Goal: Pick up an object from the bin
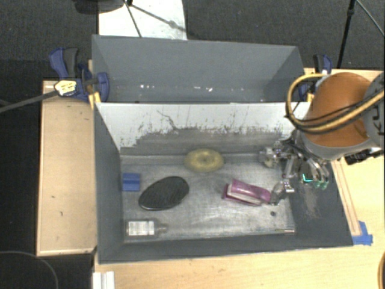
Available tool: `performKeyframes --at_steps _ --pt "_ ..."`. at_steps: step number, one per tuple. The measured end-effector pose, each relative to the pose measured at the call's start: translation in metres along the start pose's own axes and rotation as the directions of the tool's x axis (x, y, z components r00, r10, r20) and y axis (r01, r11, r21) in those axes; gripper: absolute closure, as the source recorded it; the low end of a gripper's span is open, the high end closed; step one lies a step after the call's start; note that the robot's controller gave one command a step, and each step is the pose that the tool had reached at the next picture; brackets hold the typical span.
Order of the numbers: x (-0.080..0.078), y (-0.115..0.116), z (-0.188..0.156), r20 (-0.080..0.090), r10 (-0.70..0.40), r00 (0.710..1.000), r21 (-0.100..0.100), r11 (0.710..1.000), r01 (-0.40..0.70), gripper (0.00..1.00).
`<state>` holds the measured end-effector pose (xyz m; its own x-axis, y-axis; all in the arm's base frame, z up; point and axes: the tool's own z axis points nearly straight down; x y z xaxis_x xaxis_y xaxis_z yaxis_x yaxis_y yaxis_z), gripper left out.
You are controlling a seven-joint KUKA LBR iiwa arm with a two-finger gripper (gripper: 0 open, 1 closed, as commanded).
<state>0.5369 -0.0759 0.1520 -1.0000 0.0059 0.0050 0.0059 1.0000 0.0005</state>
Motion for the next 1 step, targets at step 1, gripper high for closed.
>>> performKeyframes --at_steps 1 --pt "0.0324 0.0192 0.0852 0.001 0.064 0.998 -0.001 0.998 -0.064 0.00"
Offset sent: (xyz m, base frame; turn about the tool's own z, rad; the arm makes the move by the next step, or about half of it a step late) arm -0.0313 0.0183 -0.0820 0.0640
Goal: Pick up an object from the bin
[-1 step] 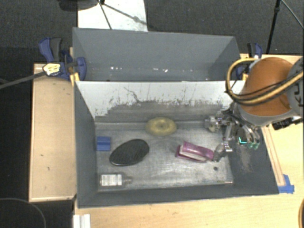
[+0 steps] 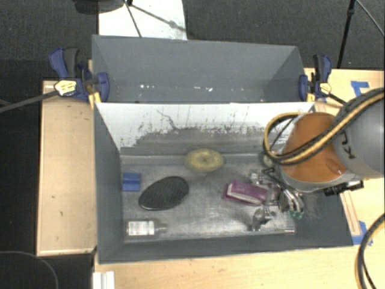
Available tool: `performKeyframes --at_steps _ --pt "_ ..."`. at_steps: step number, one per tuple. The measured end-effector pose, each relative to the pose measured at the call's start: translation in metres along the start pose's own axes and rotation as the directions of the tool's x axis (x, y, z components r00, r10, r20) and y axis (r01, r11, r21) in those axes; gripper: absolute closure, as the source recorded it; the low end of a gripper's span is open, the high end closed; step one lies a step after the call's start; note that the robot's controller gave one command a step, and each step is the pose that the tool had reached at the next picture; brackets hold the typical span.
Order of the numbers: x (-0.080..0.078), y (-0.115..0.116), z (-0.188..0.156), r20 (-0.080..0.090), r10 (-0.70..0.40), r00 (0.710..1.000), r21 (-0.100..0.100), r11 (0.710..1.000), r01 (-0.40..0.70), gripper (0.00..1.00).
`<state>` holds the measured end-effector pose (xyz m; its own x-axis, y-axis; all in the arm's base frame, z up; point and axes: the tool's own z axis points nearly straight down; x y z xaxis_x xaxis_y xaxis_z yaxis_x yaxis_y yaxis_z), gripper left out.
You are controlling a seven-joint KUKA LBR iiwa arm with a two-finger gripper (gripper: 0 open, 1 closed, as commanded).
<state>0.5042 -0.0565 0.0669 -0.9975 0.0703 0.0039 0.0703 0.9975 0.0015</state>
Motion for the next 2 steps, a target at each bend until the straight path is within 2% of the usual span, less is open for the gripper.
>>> performKeyframes --at_steps 1,2 --pt "-0.002 -0.001 -0.005 0.003 -0.005 1.000 0.001 1.000 0.005 1.00" --pt "-0.014 -0.005 -0.149 0.011 -0.199 0.980 0.004 0.980 0.199 1.00"
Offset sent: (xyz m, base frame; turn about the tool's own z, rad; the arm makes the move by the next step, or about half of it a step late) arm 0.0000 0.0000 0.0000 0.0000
